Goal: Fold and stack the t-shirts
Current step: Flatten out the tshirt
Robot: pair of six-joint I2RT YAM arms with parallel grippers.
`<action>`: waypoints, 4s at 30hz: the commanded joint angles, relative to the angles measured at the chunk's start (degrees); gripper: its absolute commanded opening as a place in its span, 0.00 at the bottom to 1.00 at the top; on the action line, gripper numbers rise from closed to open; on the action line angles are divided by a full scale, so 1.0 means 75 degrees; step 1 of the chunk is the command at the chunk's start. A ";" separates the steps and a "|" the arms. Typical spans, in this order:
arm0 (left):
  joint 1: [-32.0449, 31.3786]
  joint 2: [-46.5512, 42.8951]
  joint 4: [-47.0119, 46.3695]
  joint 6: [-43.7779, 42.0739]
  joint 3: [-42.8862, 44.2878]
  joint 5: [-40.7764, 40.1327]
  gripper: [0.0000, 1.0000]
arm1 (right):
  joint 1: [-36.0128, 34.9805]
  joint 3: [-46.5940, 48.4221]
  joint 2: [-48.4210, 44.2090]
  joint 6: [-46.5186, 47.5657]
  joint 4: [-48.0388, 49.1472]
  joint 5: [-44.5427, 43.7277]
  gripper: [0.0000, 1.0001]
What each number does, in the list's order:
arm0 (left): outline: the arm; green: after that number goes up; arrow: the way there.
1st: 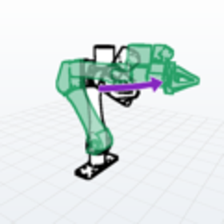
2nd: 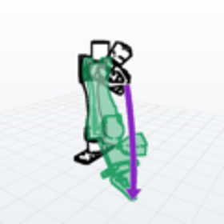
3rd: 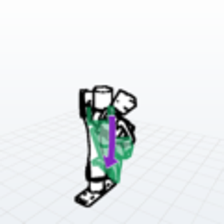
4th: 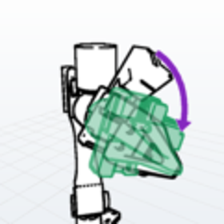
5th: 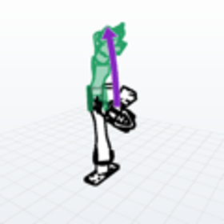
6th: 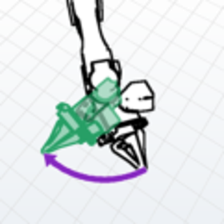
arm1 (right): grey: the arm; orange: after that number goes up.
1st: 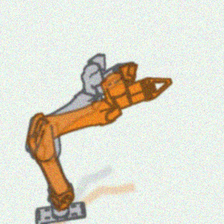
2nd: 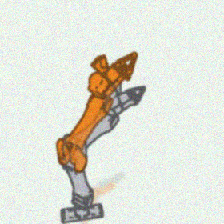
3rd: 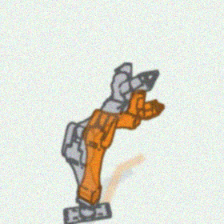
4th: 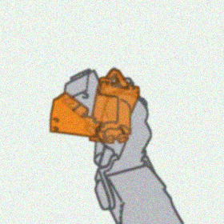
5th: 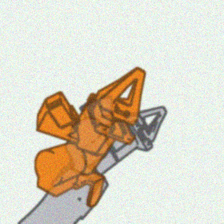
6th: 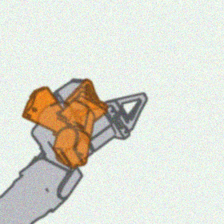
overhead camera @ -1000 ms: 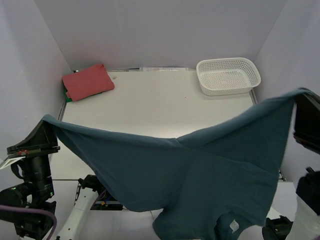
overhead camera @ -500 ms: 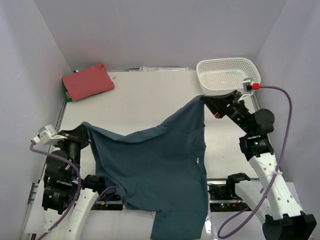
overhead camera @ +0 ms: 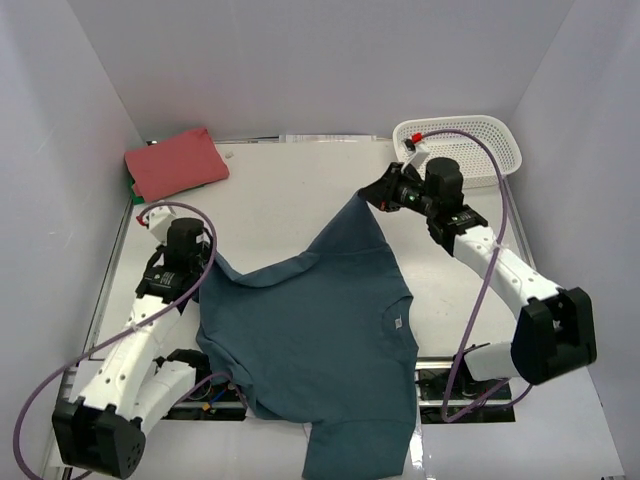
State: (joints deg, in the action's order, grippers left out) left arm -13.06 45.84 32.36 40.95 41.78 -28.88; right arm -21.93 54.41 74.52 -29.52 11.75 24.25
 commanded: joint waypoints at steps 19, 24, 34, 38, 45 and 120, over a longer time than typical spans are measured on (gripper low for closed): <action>0.1014 0.4889 -0.3014 -0.1463 0.1576 0.0968 0.00 | 0.0498 0.5915 0.5576 0.1533 -0.3779 -0.1264 0.08; 0.1249 0.5780 -0.2885 -0.1792 0.2140 0.1227 0.00 | 0.0732 0.7368 0.6504 0.1767 -0.4507 -0.1276 0.08; 0.1355 0.6753 -0.3096 -0.1757 0.2736 0.1602 0.00 | 0.1178 0.9326 0.7852 0.1932 -0.5105 -0.1287 0.08; 0.1366 0.7012 -0.2862 -0.1768 0.3030 0.1367 0.00 | 0.1389 0.9362 0.7935 0.1908 -0.5082 -0.1229 0.08; 0.1507 0.7551 -0.2874 -0.2202 0.3604 0.1766 0.00 | 0.1588 0.9632 0.8239 0.1885 -0.4977 -0.1019 0.08; 0.3148 0.9719 -0.0471 -0.3807 0.6558 0.4576 0.00 | 0.1776 0.9163 0.7912 0.1686 -0.4602 -0.0199 0.08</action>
State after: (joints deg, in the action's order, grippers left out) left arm 10.02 121.21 28.47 12.01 89.43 5.76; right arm -8.64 123.50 137.34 -17.52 -23.83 21.61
